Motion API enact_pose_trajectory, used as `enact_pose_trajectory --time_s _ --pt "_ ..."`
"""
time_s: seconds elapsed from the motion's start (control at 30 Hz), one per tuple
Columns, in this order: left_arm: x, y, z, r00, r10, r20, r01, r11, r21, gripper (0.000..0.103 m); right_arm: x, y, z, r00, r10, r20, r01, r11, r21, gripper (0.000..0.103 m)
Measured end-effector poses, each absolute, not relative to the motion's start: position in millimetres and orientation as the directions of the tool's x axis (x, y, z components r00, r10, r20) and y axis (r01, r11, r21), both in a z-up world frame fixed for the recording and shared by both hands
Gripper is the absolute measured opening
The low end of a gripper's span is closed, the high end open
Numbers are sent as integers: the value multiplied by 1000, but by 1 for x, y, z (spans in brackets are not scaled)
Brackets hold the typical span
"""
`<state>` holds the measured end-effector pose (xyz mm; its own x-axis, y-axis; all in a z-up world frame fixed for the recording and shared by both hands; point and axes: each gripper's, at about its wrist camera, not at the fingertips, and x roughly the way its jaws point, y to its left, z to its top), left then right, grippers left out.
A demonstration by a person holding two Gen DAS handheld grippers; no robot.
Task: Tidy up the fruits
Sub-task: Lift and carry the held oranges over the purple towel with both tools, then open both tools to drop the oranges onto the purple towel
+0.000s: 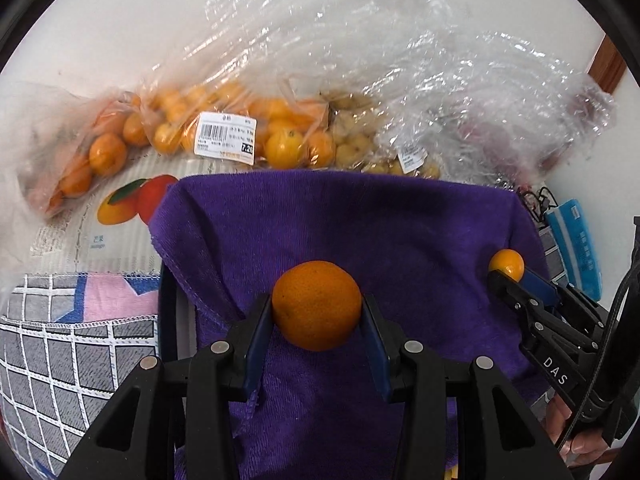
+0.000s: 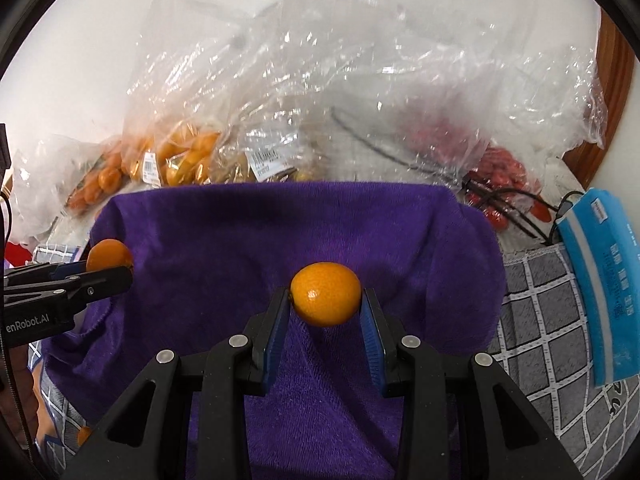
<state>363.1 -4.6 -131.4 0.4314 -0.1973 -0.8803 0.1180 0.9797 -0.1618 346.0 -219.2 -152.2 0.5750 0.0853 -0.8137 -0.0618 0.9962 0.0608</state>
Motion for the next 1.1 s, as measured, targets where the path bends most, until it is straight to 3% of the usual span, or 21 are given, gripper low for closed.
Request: enact_pose_trajectory --time_s 0.63,0.83,0.97,1.1 --pt "373 -15 -150 396 -191 -898 119 981 -156 42 352 -223 -166 544 85 -835 -56 996 65 37" --pt "368 -15 -147 382 -177 -907 130 982 -137 42 347 -222 -155 569 87 -818 -59 996 65 54" --pt "357 -19 -133 423 -153 -893 144 984 -101 59 342 -222 -140 599 68 -798 -47 998 50 54" --pt "339 -20 -112 469 -136 -873 150 986 -72 60 327 -228 -123 631 65 -773 -20 998 67 54"
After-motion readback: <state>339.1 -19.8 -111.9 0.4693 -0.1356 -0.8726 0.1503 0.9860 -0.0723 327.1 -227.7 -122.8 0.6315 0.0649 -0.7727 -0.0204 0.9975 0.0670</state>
